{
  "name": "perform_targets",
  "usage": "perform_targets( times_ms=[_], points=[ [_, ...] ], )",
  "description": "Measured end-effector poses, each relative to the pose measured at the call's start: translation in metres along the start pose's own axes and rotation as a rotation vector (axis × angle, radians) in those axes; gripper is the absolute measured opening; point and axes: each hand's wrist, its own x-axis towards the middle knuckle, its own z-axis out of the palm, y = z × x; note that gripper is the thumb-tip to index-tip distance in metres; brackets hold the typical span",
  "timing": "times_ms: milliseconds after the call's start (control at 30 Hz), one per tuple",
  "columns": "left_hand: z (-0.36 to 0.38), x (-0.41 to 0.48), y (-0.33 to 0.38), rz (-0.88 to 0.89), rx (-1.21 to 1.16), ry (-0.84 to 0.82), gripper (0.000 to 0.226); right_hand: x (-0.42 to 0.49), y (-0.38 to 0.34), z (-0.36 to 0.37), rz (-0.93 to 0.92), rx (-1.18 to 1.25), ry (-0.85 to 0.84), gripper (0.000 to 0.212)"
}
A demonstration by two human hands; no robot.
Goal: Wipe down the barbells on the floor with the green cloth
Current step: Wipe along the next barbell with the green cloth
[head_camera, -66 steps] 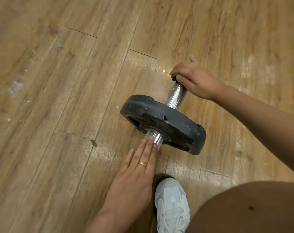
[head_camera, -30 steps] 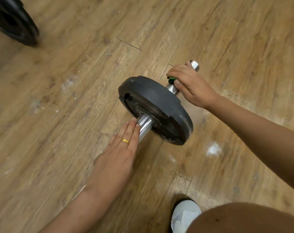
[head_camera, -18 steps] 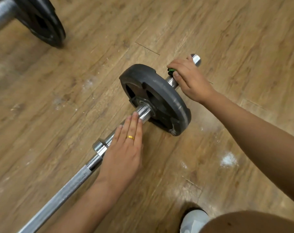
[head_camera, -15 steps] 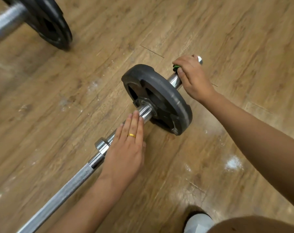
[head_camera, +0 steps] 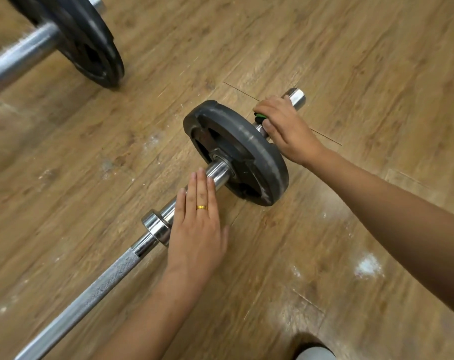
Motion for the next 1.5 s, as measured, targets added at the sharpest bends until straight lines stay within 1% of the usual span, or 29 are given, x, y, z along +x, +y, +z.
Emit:
perform_targets(
  times_ms=[67, 133, 167, 200, 300, 333, 367, 433, 467, 500, 600, 633, 767, 833, 900, 967, 1000, 1067, 1100, 1167, 1233, 1300, 1400, 1500],
  points=[
    [0.003, 0.004, -0.005, 0.02, 0.0, -0.003, 0.091, 0.007, 0.009, -0.006, 0.04, -0.012, 0.01, 0.031],
    [0.006, 0.007, -0.01, 0.039, -0.011, -0.009, 0.091, 0.014, 0.012, -0.007, 0.173, 0.0, 0.094, 0.031],
    [0.008, 0.009, -0.013, 0.044, -0.018, -0.007, 0.091, 0.017, 0.009, -0.005, 0.206, -0.001, 0.119, 0.031],
    [0.009, 0.011, -0.016, 0.046, -0.021, -0.004, 0.091, 0.02, 0.006, -0.001, 0.191, -0.006, 0.113, 0.032],
    [0.011, 0.019, -0.026, 0.036, -0.006, 0.008, 0.095, 0.025, 0.008, 0.003, 0.014, -0.02, -0.068, 0.036],
    [0.011, 0.023, -0.029, 0.024, 0.0, 0.011, 0.097, 0.03, 0.012, 0.001, -0.002, -0.035, -0.1, 0.036],
    [0.011, 0.026, -0.031, 0.004, -0.001, 0.012, 0.098, 0.037, 0.017, -0.002, 0.026, -0.04, -0.087, 0.036],
    [0.01, 0.03, -0.03, -0.058, -0.026, 0.011, 0.1, 0.051, 0.019, -0.002, 0.159, -0.015, 0.008, 0.034],
    [0.009, 0.032, -0.028, -0.093, -0.043, 0.01, 0.101, 0.057, 0.013, 0.002, 0.181, -0.009, 0.044, 0.032],
    [0.009, 0.032, -0.027, -0.121, -0.058, 0.01, 0.101, 0.06, 0.007, 0.007, 0.15, -0.006, 0.048, 0.031],
    [0.013, 0.033, -0.028, -0.142, -0.058, 0.011, 0.103, 0.062, 0.0, 0.022, -0.037, 0.01, -0.071, 0.033],
    [0.014, 0.034, -0.032, -0.137, -0.053, 0.008, 0.104, 0.066, 0.002, 0.02, -0.042, -0.001, -0.086, 0.035],
    [0.014, 0.04, -0.042, -0.131, -0.08, -0.005, 0.103, 0.087, 0.006, 0.015, 0.14, -0.004, -0.018, 0.034],
    [0.013, 0.043, -0.045, -0.144, -0.087, -0.014, 0.103, 0.093, 0.004, 0.015, 0.149, 0.003, -0.033, 0.032],
    [0.013, 0.045, -0.047, -0.149, -0.094, -0.017, 0.104, 0.094, 0.005, 0.014, 0.15, 0.028, -0.072, 0.039],
    [0.013, 0.046, -0.049, -0.143, -0.099, -0.023, 0.104, 0.09, 0.006, 0.012, 0.229, 0.056, -0.076, 0.046],
    [0.012, 0.047, -0.051, -0.138, -0.103, -0.027, 0.104, 0.09, 0.005, 0.012, 0.256, 0.059, -0.045, 0.045],
    [0.011, 0.048, -0.056, -0.124, -0.109, -0.036, 0.104, 0.094, -0.002, 0.015, 0.274, 0.04, 0.013, 0.041],
    [0.009, 0.048, -0.059, -0.116, -0.111, -0.048, 0.103, 0.097, -0.006, 0.016, 0.284, 0.015, 0.006, 0.04],
    [0.006, 0.048, -0.066, -0.087, -0.128, -0.07, 0.1, 0.102, -0.008, 0.017, 0.3, -0.057, -0.061, 0.042],
    [-0.001, 0.047, -0.074, -0.068, -0.188, -0.088, 0.093, 0.104, -0.01, 0.013, 0.26, -0.142, -0.163, 0.05],
    [-0.011, 0.046, -0.085, -0.076, -0.236, -0.083, 0.084, 0.106, -0.017, -0.002, 0.202, -0.212, -0.216, 0.062],
    [-0.036, 0.049, -0.107, -0.097, -0.226, -0.044, 0.073, 0.11, -0.032, -0.035, 0.151, -0.278, -0.188, 0.068],
    [-0.068, 0.049, -0.13, -0.115, -0.238, -0.025, 0.069, 0.12, -0.058, -0.068, 0.045, -0.364, -0.199, 0.071]
  ],
)
